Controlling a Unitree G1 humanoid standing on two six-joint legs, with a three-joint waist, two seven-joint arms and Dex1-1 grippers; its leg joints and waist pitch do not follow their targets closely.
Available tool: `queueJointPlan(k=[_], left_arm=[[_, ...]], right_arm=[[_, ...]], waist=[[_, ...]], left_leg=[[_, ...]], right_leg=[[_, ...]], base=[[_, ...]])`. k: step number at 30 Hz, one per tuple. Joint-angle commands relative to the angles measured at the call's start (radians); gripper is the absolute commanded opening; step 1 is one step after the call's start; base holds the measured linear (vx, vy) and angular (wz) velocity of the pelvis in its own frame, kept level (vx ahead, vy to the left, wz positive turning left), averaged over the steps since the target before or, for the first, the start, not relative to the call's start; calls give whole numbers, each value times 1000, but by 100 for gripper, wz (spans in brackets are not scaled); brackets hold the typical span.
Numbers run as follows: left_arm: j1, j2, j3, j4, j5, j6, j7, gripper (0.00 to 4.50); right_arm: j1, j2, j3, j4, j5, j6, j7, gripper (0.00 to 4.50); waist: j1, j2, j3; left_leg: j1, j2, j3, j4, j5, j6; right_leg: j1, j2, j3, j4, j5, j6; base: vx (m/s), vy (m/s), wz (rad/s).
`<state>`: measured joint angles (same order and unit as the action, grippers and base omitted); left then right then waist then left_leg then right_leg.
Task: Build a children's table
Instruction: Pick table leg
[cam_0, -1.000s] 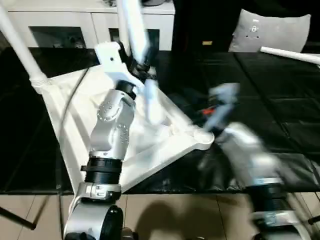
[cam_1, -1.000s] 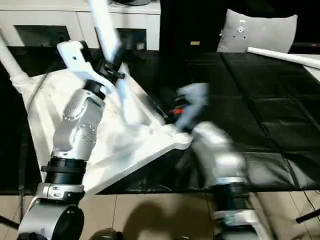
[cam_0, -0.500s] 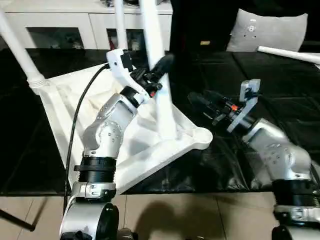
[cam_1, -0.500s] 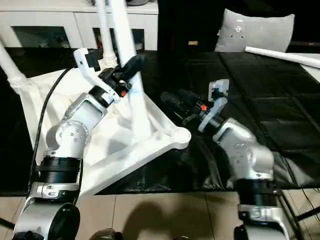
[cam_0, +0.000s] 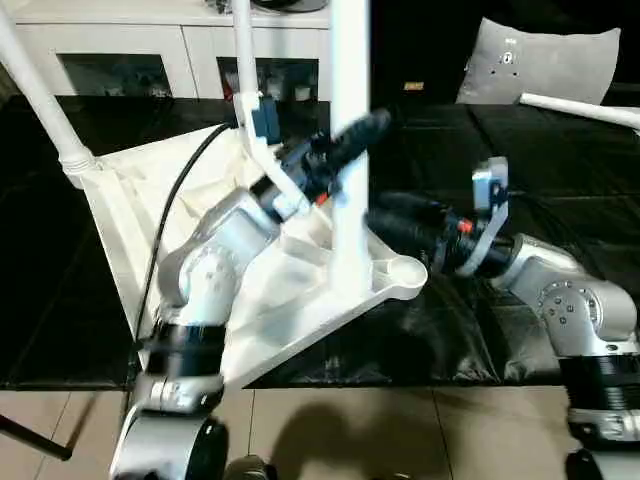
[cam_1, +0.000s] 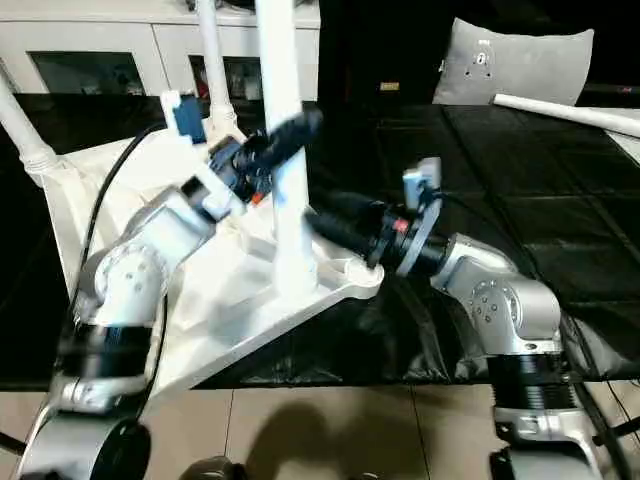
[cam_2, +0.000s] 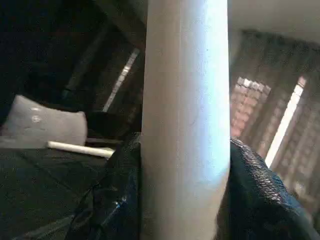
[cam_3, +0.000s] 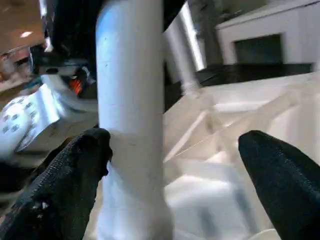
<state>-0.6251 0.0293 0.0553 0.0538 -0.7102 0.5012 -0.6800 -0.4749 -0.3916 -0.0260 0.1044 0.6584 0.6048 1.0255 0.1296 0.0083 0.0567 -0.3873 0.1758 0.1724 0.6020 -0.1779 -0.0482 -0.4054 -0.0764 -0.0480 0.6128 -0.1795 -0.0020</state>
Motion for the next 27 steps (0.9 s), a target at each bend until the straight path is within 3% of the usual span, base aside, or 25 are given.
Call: queueJointPlan(k=[1,5,6,13,14,19,20,27], left_arm=[[1,0,-33,-49,-2,-6,-37,182],[11,3,-65,-77,13,-24,-62,182],[21,8,-85,-92,26,-32,-78,182],[55,18,-142,-130,61,-43,-102,182],[59,21,-152,-132,71,-47,-104,182],[66,25,-167,-135,85,-57,-105,182],[68,26,-170,-135,88,-62,-105,182],[76,22,-182,-143,95,-68,-106,182]], right_arm=[[5,-21,21,-30,1,0,44,450],[10,-49,58,-47,-7,-1,110,450],[15,-62,89,-51,-23,-6,137,450],[27,-58,150,-48,-66,-28,164,450],[28,-55,154,-47,-69,-30,165,417],[28,-55,158,-47,-66,-30,171,398],[28,-57,156,-48,-62,-30,177,372],[28,-51,154,-44,-61,-30,181,315]], waist=[[3,-6,-72],[11,-6,-72],[14,-7,-73],[12,-7,-73],[12,-6,-72],[12,-4,-73],[12,-6,-73],[13,-5,-73]], left_leg=[[16,46,-12,-67,-159,33],[16,48,-13,-67,-156,34],[17,47,-12,-66,-152,36],[15,48,-15,-67,-162,28],[15,49,-14,-68,-162,28],[16,48,-14,-67,-160,28],[16,47,-14,-67,-161,28],[15,47,-14,-66,-153,33]], right_leg=[[56,-64,35,-69,-181,-207],[56,-63,36,-68,-169,-209],[55,-63,36,-68,-166,-209],[57,-64,35,-68,-178,-206],[55,-64,36,-69,-179,-204],[56,-62,36,-67,-164,-207],[56,-62,36,-67,-163,-210],[57,-62,36,-65,-153,-214]], base=[[0,0,0],[0,0,0],[0,0,0],[0,0,0],[0,0,0],[0,0,0],[0,0,0],[0,0,0]])
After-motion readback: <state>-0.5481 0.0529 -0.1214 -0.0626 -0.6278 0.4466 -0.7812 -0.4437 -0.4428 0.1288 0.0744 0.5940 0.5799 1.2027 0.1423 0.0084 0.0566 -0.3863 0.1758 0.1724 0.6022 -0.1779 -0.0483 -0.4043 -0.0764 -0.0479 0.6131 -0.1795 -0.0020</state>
